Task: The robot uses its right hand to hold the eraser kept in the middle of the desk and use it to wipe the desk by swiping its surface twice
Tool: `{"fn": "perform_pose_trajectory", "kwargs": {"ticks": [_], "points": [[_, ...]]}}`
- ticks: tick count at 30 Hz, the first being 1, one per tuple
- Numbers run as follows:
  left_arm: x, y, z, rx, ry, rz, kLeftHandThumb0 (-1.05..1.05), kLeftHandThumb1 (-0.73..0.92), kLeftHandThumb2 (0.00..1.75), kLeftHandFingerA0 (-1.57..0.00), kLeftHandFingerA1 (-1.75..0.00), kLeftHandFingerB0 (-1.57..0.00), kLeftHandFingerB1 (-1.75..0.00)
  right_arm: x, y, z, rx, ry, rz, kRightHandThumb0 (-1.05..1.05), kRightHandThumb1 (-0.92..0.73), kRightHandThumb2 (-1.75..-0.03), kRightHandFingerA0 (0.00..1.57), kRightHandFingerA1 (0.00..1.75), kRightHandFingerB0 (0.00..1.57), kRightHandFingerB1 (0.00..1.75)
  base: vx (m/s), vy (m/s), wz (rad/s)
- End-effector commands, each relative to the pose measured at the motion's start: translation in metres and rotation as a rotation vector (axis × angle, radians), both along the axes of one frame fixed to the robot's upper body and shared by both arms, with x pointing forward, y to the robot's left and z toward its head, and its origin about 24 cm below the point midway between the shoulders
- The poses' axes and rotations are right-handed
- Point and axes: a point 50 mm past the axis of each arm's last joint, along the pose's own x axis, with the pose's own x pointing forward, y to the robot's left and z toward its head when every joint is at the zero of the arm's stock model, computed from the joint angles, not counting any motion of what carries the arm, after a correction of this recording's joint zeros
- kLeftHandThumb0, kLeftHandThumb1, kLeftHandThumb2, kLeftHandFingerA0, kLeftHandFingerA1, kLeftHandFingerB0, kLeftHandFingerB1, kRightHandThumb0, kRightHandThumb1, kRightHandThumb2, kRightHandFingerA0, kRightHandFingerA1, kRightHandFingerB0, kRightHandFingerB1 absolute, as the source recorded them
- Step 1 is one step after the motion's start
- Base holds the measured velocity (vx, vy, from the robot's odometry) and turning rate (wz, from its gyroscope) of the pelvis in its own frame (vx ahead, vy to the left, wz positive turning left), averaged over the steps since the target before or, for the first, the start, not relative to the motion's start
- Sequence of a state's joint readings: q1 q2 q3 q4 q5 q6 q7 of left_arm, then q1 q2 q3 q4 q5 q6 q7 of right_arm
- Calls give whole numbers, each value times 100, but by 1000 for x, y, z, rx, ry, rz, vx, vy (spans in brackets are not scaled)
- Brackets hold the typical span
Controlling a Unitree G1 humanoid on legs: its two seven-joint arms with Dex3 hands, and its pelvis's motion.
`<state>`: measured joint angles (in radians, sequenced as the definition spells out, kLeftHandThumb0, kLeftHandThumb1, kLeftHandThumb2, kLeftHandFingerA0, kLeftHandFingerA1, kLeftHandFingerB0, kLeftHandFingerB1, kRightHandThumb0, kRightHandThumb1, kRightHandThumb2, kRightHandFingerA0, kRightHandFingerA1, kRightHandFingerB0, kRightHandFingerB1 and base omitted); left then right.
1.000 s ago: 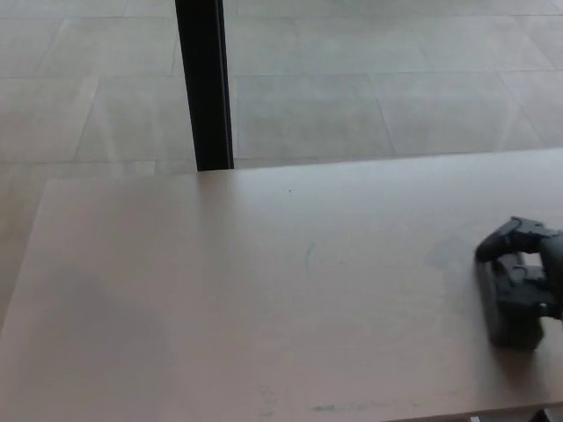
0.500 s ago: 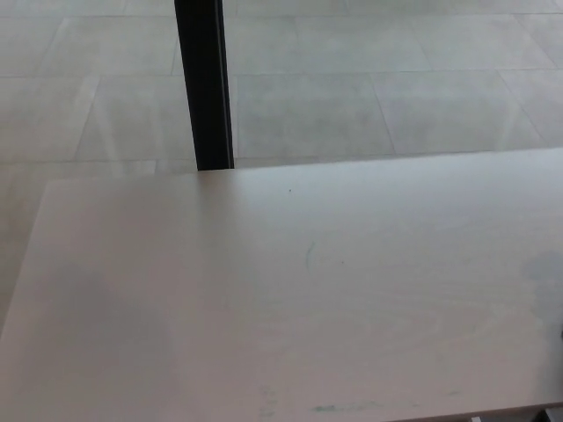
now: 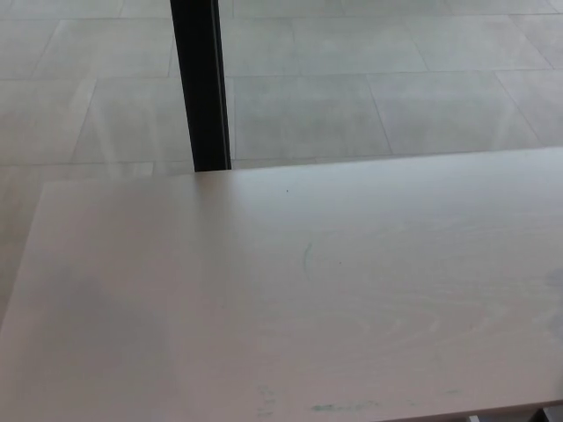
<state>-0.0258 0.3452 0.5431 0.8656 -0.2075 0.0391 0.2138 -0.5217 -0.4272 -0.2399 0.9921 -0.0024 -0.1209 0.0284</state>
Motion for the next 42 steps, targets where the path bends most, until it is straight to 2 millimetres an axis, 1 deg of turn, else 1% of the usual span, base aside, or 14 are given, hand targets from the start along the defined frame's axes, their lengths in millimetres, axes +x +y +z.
{"fn": "perform_pose_trajectory", "kwargs": {"ticks": [1,6,7,10,23,29,30,32,33,35,36,37,38,42], "points": [[-1,5,6,38,-1,-10,-54,60,58,-67,-109,-67,-70,-2,0,-2,-4,16,7,-15,-63,-107,89,175,71,152,0,0,0],[-5,4,5,36,-5,-7,-55,60,57,-69,-115,-71,-73,12,6,21,53,-68,92,-17,-66,-97,89,175,73,119,0,0,0],[-6,5,4,29,-13,-6,-53,60,58,-68,-113,-68,-72,17,6,31,28,-75,107,-24,-62,-107,116,135,76,92,0,0,0],[-7,7,4,33,-3,-2,-53,59,58,-65,-117,-67,-73,28,5,63,32,-147,162,-29,-83,-64,85,175,70,59,0,0,0],[-15,10,2,36,25,8,-58,59,57,-67,-109,-66,-71,-17,-82,169,95,-468,-49,-60,-76,-63,82,97,58,43,0,0,0],[-14,10,4,41,26,16,-56,59,58,-66,-112,-66,-74,-86,-131,158,57,-514,-368,-90,-66,-61,124,73,92,60,0,0,0],[-15,12,5,44,15,23,-55,59,58,-68,-115,-68,-75,-97,-137,150,71,-513,-423,-93,-47,-96,124,82,95,69,0,0,0],[-14,12,6,40,10,19,-56,59,58,-67,-117,-67,-76,-110,-141,141,61,-510,-461,-95,-66,-62,132,71,97,67,0,0,0],[-15,12,6,33,-6,28,-56,59,58,-67,-113,-67,-74,-140,-149,110,59,-474,-567,-93,-49,-101,124,86,98,82,0,0,0],[-15,12,6,32,-8,29,-56,59,58,-67,-113,-67,-74,-144,-149,107,58,-471,-579,-93,-49,-101,124,86,98,82,0,0,0],[-15,12,7,33,-13,26,-56,59,58,-66,-120,-66,-74,-160,-153,84,126,-454,-658,-99,-65,-61,139,76,95,82,0,0,0],[-15,12,7,35,-5,27,-56,59,58,-66,-117,-66,-73,-170,-154,70,152,-428,-712,-98,-45,-98,128,85,92,86,0,0,0],[-15,13,8,38,-2,29,-54,60,58,-67,-117,-68,-73,-175,-152,60,182,-427,-739,-100,-64,-61,132,82,91,85,0,0,0],[-16,14,8,30,-20,28,-56,59,57,-62,-107,-64,-72,-194,-137,15,236,-376,-815,-97,-68,-62,136,87,85,93,0,0,0]]}}
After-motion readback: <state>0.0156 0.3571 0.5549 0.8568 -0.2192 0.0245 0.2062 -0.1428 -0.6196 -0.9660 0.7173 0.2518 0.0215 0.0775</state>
